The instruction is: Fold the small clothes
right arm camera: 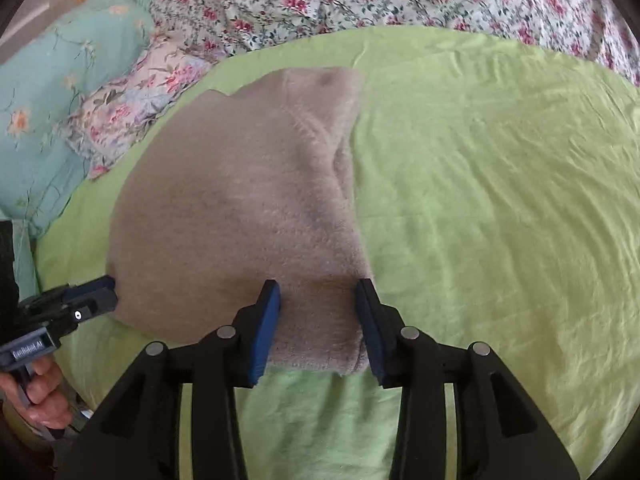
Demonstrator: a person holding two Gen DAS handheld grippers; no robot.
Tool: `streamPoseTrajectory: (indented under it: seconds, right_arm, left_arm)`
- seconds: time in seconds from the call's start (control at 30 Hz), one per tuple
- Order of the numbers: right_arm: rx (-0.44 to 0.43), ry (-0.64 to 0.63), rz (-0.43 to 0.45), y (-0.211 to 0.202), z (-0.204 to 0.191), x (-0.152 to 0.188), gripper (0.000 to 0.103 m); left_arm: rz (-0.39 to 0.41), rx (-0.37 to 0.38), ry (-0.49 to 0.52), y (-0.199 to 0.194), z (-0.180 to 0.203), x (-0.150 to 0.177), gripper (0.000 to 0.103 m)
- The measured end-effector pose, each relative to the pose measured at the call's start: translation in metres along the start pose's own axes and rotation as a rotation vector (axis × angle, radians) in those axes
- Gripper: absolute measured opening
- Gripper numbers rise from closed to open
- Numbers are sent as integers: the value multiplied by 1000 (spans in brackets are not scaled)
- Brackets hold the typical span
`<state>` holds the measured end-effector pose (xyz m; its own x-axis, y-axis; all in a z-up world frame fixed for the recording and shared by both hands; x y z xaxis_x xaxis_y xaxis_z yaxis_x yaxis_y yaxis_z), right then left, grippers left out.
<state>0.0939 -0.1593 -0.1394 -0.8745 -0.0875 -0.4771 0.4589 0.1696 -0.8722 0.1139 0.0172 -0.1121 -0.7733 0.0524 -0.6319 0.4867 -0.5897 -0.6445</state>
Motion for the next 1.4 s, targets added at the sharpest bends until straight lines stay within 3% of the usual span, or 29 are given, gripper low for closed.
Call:
streamPoseTrajectory:
  seconds: [0.63, 0.7, 0.8, 1.0, 1.07, 1.3, 1.4]
  right_arm:
    - [24, 18, -43, -15, 6, 8, 42]
    - [13, 41, -43, -23, 9, 11, 42]
    - [22, 23, -16, -38, 8, 14, 42]
    - [9, -16, 31, -66, -5, 19, 44]
    - [1, -27, 34, -73, -9, 25, 48]
    - [18, -94, 16, -87, -17, 57, 82]
    - [28, -116, 3, -92, -16, 71, 86]
  left_arm:
    - [-28, -17, -12, -16, 1, 11, 45]
    - [-20, -54, -21, -26, 0, 14, 57]
    - [-12, -123, -31, -40, -7, 19, 63]
    - [7, -163, -69, -63, -16, 30, 75]
    - [7, -176, -74, -67, -18, 33, 82]
    - [-33, -244, -69, -76, -21, 51, 88]
    - [-54, -283, -55, -79, -20, 59, 88]
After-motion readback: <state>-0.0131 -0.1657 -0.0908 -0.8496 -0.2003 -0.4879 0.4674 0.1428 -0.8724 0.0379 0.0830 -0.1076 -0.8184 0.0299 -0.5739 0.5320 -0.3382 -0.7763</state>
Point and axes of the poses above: each gripper's, at about its wrist camera, not at the fingertips, and y roughly the way its jaws point, z to its right, x to its underside, the point moved 7 cm from there along y, roughly the way its jaws point, and after that the axes turned 13 degrees about x, right-handed, at the moved point
